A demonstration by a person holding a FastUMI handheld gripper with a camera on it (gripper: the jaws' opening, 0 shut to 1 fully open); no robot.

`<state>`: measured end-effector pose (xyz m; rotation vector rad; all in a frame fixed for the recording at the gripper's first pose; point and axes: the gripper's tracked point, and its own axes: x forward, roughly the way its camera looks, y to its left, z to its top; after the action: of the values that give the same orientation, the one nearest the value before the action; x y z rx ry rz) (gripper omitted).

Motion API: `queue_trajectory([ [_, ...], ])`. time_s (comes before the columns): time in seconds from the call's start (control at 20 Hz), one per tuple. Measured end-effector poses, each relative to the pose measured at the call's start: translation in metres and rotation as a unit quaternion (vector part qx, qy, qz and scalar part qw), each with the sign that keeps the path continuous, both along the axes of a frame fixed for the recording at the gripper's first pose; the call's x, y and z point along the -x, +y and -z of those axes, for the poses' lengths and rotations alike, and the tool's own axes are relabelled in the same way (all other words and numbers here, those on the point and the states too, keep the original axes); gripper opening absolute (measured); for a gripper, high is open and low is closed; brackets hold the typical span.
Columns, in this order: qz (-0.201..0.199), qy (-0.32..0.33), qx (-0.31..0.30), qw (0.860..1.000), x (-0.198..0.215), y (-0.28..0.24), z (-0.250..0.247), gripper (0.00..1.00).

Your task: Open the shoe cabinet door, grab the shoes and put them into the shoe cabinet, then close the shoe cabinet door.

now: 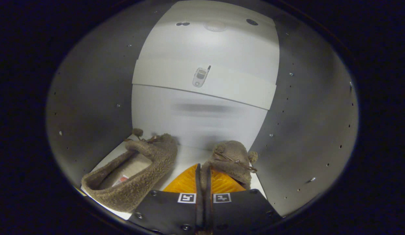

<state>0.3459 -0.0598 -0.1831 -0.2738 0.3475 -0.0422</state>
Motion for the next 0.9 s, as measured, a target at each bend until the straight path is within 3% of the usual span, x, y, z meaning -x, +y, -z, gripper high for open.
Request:
queue_trajectory([
  [0.35, 0.016, 0.000, 0.000, 1.000, 0.004, -0.004, -0.003, 0.16],
  [0.5, 0.027, 0.004, 0.006, 1.000, 0.009, -0.009, -0.003, 0.28],
  [0.55, 0.029, 0.007, 0.006, 1.000, 0.009, -0.010, -0.002, 0.39],
  [0.9, 0.036, 0.009, 0.000, 0.999, 0.017, -0.008, -0.005, 0.68],
])
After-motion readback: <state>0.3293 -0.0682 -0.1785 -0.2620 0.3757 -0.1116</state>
